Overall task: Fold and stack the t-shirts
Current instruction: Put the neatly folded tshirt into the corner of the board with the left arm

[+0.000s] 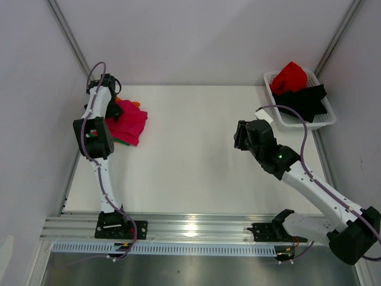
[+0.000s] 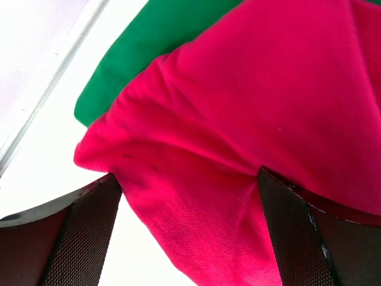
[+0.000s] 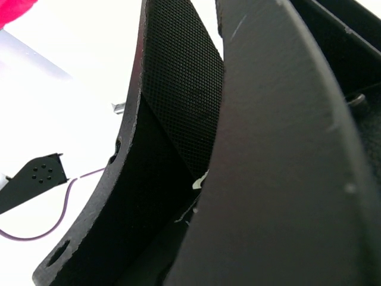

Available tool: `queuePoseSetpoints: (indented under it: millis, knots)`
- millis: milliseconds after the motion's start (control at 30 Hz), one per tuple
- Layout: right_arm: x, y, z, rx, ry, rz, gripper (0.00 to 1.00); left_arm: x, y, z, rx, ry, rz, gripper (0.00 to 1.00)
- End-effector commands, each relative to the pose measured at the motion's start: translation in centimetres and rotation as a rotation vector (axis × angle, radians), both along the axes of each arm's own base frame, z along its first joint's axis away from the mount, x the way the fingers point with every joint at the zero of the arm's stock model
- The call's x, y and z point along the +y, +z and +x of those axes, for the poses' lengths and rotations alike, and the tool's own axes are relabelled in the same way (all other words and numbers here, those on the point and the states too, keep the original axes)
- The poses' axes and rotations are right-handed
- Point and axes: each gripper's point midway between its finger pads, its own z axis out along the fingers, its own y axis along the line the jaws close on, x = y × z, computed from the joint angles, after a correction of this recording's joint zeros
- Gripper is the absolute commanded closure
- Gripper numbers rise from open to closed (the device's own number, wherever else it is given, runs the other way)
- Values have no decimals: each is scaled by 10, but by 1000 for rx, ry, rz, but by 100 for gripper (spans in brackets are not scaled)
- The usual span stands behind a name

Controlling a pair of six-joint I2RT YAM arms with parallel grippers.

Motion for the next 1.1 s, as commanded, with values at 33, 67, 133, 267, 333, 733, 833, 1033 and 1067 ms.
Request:
queuePoseSetpoints:
  millis: [33,67,133,267,333,733,833,1033,1067]
  knots:
    - [-8,13,-1,-40,-21,4,59,-45,6,12,-18,-95,-95,4]
    - [-9,13,-1,-40,-22,3,59,-49,6,14,-22,-105,-102,4]
    - [-10,14,-1,-43,-24,0,59,-51,5,19,-30,-116,-108,4]
    - [-11,15,-1,-47,-30,1,59,-53,1,22,-26,-122,-129,4]
    - [-11,14,-1,-45,-31,2,59,-55,2,25,-38,-123,-137,4]
    - [-8,-3,1,-17,-34,2,59,-47,38,42,-196,-174,-99,2]
    - [-10,-2,-1,-22,-39,3,59,-45,30,45,-162,-158,-116,3]
    - [-17,1,-4,-29,-56,-11,59,-46,5,38,-92,-135,-131,5]
    - [-18,2,-4,-32,-56,-12,59,-46,5,38,-94,-136,-135,5]
